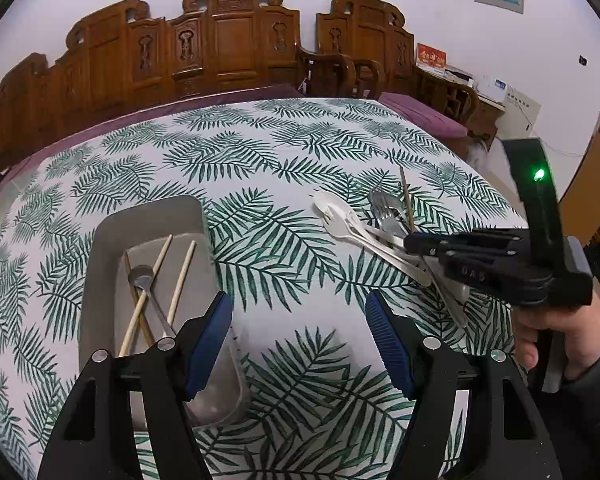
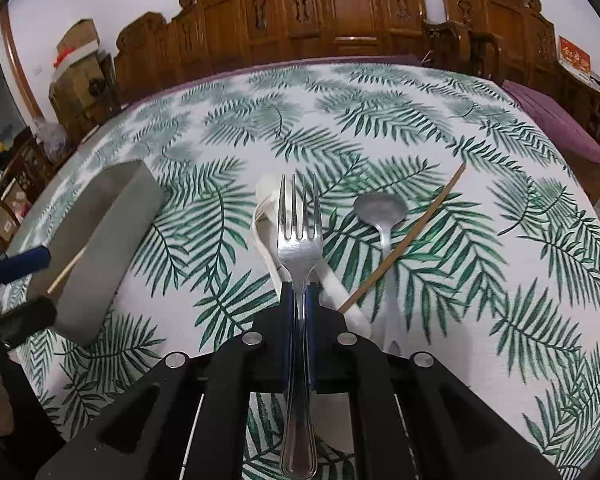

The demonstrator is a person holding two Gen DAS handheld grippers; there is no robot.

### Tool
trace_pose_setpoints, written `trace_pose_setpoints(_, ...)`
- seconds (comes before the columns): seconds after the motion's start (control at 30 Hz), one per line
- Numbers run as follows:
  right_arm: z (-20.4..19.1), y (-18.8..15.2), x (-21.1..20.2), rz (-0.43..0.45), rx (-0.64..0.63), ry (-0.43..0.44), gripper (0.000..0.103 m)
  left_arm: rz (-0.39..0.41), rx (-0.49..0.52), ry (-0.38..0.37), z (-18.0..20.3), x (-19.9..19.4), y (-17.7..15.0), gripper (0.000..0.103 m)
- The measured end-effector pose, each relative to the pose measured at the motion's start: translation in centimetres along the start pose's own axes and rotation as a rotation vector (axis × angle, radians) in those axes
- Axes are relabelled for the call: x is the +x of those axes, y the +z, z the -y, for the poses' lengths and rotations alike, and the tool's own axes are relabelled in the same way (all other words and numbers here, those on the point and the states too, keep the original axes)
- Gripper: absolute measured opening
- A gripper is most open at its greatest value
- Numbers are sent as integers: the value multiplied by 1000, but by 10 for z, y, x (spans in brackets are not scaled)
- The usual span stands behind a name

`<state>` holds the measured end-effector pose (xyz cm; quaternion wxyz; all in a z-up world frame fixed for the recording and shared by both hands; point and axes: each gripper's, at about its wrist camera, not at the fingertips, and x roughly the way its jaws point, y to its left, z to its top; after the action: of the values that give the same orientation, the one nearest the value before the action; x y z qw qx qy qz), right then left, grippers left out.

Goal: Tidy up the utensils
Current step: 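Grasp a metal fork from the pile with the right gripper and lift, then grasp a white plastic fork with the left gripper while the right gripper holds the metal fork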

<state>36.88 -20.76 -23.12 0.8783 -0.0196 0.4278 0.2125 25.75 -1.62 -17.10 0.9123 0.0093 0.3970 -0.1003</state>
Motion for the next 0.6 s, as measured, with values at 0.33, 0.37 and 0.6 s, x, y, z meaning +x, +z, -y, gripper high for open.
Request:
trace_pose_setpoints(0.33,32,6,-27,84,70,43,8,-10,6,29,22,11,6,66)
trace_pose_setpoints(0.37,35,6,-29,88,72,38,8,-17,10,31,25,14,8,66)
trace_pose_setpoints(0.6,57,6,-28,88,83,9,8,-65,38,45,43,40,13,66)
